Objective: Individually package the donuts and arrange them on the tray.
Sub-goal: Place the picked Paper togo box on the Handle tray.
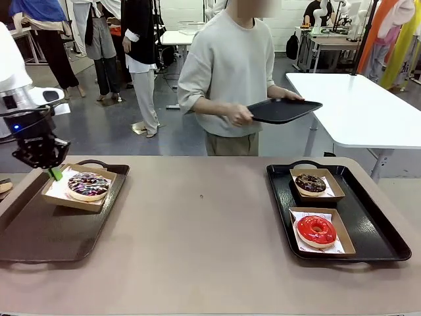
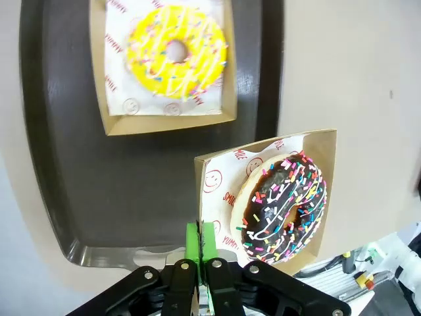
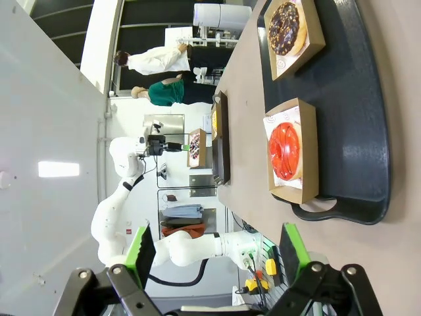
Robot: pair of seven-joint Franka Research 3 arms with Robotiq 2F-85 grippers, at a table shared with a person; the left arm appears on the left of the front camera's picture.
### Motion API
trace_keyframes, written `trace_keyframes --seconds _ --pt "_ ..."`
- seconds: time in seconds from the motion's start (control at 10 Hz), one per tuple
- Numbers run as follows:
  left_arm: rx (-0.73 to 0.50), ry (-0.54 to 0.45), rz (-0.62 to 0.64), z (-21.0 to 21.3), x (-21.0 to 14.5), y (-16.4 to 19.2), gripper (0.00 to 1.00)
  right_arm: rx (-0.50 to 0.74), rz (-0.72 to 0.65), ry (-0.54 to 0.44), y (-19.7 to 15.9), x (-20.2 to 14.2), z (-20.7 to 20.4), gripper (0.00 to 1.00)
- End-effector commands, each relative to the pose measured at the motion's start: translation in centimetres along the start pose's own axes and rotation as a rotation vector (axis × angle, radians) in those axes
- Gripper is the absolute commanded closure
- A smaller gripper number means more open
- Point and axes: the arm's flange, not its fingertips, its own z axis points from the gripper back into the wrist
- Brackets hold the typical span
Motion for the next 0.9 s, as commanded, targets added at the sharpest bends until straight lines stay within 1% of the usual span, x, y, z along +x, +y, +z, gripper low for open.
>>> trace_keyframes --seconds 0.0,0.1,0.2,0.3,0.4,0.8 --pt "-0.011 -0.023 0.006 -0.5 -1.5 1.8 0.99 0.005 0.002 0.000 0.0 0.0 0.0 0.00" --pt "-0.001 -0.023 0.011 -0.7 -1.8 2.5 0.99 0.005 0.002 0.000 0.0 0.0 0.0 0.00" --pt "0.004 -0.025 0.023 -1.0 -2.2 2.5 0.99 0.005 0.002 0.000 0.0 0.0 0.0 0.00" --pt "0.026 -0.016 -0.004 -0.7 -1.8 1.4 0.99 0.005 0.002 0.000 0.0 0.0 0.0 0.00" --pt "-0.005 0.003 0.038 -0.9 -1.4 2.4 0.99 0.005 0.002 0.000 0.0 0.0 0.0 0.00" --pt "-0.005 0.003 0.038 -0.9 -1.4 2.4 0.99 0.005 0.002 0.000 0.0 0.0 0.0 0.00"
